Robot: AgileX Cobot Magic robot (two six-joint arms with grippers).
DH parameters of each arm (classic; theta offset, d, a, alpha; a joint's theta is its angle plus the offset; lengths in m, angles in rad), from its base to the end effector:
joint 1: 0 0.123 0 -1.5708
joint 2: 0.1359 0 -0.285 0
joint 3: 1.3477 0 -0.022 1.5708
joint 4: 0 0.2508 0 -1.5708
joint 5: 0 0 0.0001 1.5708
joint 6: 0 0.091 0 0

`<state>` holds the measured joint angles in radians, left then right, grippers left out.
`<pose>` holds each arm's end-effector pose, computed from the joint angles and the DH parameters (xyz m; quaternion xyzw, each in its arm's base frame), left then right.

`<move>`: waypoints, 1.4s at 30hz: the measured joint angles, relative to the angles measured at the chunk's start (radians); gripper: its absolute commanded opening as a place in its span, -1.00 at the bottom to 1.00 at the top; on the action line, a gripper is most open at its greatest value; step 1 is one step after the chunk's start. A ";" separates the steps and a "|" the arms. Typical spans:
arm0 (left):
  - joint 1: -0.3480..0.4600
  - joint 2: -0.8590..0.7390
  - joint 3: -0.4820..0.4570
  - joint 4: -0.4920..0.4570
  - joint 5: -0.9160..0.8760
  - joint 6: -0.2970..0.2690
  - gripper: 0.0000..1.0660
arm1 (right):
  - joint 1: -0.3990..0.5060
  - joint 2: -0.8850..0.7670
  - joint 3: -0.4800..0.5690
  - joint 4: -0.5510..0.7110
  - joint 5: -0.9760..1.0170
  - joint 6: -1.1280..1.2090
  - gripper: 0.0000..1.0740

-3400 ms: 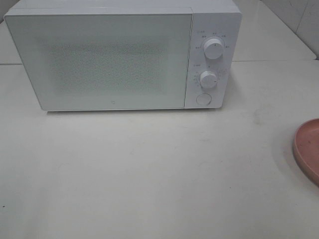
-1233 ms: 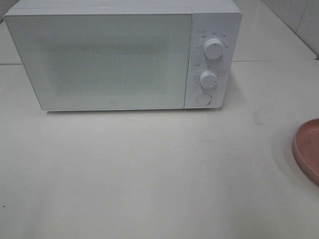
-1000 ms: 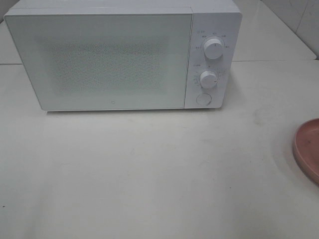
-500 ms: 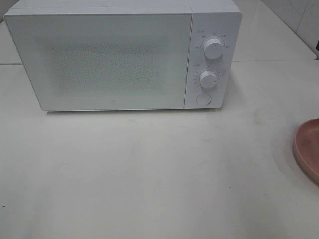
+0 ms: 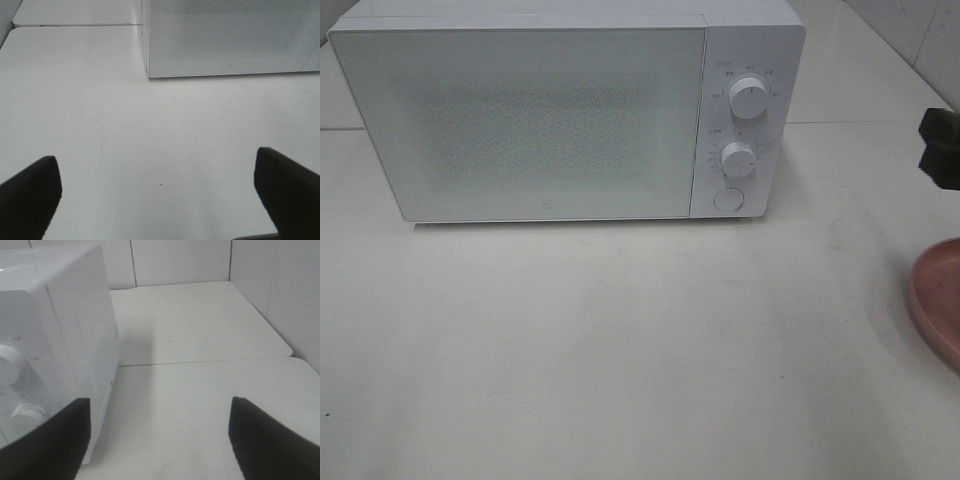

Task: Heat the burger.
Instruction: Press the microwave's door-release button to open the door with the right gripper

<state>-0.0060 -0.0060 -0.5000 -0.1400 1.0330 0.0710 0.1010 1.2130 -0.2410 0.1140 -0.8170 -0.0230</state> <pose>-0.0051 -0.0109 0.2802 0.0344 0.8416 -0.0525 0.5365 0.2033 0.0130 0.2143 0.0115 0.7316 0.0228 0.6813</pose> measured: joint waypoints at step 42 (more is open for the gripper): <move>0.000 0.000 0.000 0.000 0.000 -0.002 0.88 | 0.609 0.527 0.016 0.504 -0.391 -0.050 0.40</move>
<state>-0.0060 -0.0060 -0.5000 -0.1400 1.0330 0.0690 0.7100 1.7400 -0.2250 0.6180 -1.2080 -0.0730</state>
